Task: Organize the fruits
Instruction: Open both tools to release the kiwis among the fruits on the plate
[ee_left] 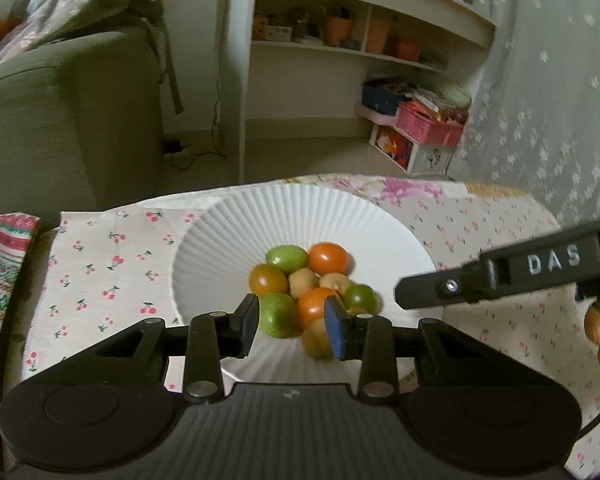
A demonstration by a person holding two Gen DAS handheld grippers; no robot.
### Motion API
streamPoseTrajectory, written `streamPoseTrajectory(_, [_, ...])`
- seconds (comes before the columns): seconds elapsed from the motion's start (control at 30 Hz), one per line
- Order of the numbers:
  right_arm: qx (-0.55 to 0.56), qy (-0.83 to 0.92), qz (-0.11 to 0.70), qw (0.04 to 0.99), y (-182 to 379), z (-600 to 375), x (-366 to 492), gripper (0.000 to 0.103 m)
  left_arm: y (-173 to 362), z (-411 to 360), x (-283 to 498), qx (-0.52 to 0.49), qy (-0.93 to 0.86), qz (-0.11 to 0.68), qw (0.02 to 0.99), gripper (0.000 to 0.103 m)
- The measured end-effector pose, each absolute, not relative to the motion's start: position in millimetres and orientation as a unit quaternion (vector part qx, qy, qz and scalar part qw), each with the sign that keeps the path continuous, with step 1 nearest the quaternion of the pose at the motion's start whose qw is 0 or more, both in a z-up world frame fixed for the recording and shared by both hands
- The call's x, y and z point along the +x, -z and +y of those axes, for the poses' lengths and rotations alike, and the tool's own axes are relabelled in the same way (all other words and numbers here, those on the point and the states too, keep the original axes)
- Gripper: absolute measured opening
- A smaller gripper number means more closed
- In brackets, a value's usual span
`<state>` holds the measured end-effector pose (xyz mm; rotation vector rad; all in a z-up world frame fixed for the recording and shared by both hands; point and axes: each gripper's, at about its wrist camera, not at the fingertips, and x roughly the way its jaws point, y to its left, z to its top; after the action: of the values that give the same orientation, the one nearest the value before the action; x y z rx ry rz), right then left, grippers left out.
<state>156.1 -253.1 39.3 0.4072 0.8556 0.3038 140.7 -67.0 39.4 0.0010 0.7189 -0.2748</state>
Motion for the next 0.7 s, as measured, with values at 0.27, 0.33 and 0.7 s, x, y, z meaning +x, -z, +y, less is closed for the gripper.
streamPoseTrajectory(0.27, [0.185,-0.138,0.393,0.890,-49.4,-254.6,149.2,0.027,-52.9,-48.9,133.8,-0.019,0.111,0.353,0.929,0.030])
streamPoseTrajectory(0.33, [0.173,-0.133,0.388,0.895,-51.5,-252.4,147.1,0.034,-54.5,-44.9,130.6,-0.026,0.109,0.357,0.927,0.031])
streamPoseTrajectory(0.7, [0.132,-0.134,0.366,0.911,-62.0,-241.9,131.2,0.055,-60.0,-36.8,115.0,-0.005,0.079,0.381,0.921,0.049])
